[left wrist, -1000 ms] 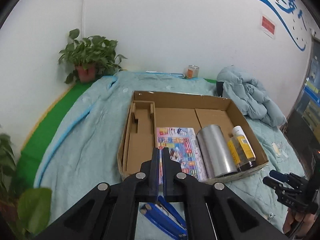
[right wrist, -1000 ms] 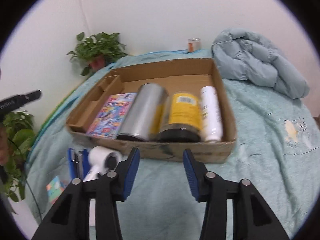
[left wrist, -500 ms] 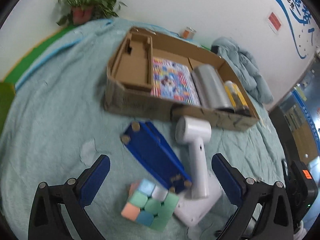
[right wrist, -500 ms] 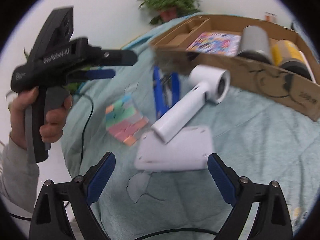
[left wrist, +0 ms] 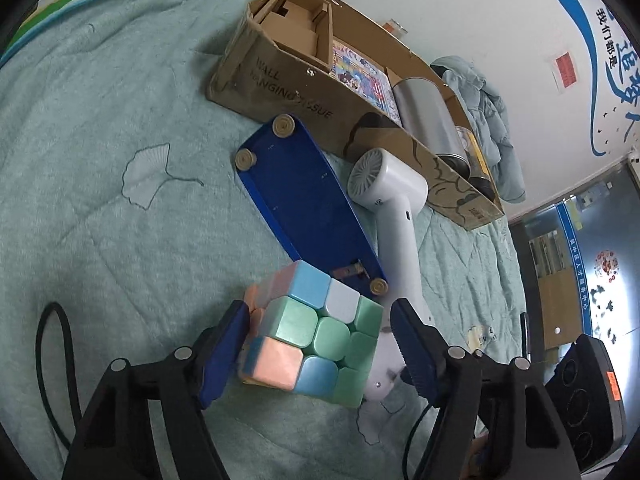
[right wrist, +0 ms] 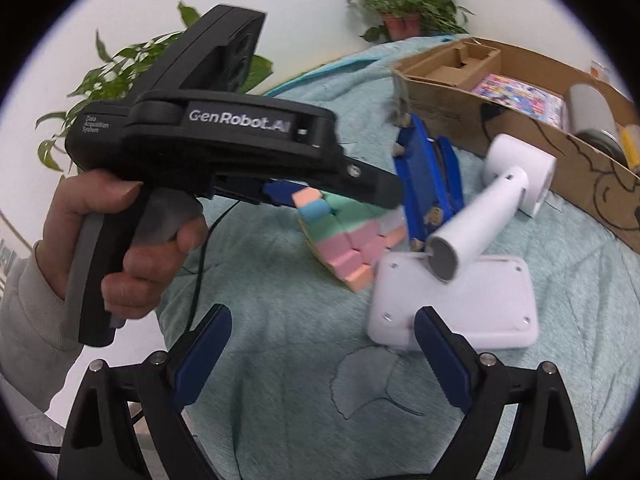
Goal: Organize rigid objects
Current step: 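Move the left gripper to the pastel Rubik's cube and grasp it, then lift the Rubik's cube with the left gripper and carry it over the box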
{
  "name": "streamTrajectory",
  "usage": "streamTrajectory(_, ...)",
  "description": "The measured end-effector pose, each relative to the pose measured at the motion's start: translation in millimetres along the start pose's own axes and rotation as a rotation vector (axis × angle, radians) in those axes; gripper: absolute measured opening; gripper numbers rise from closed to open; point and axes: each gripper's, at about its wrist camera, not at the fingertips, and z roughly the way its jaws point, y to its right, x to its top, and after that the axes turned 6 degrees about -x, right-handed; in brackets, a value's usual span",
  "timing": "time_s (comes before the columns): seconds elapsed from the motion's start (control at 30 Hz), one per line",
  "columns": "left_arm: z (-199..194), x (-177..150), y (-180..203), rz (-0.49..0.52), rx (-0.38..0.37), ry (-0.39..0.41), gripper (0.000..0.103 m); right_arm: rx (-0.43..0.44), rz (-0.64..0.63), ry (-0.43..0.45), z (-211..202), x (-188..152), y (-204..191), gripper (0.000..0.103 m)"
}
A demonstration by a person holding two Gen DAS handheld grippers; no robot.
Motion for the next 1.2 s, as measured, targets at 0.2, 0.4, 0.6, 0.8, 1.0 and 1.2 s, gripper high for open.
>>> streamTrajectory(0.2, 4, -17, 3, -0.054, -0.104, -0.046, 0.070, -0.004, 0.018, -0.002, 2, 0, 3, 0.092)
streamTrajectory(0.4, -5, -16, -3, -0.102, -0.136, -0.030, 0.070, -0.004, 0.050, -0.005, 9, 2, 9, 0.074)
streamTrajectory(0.6, -10, -17, -12, -0.131, -0.123, -0.008, 0.061, -0.023, 0.040, -0.027, 17, 11, 6, 0.063)
streamTrajectory(0.8, -10, -24, -3, -0.111, -0.041, -0.006, 0.061, -0.041, 0.041, -0.045, 21, 6, 0, 0.061)
streamTrajectory(1.0, -15, -29, -10, -0.116, -0.060, -0.037, 0.063, -0.017, 0.074, -0.053, 24, 5, 4, 0.062)
streamTrajectory(1.2, -24, -23, -31, -0.189, -0.060, -0.031, 0.070, -0.045, 0.039, -0.075, 27, 3, -3, 0.062)
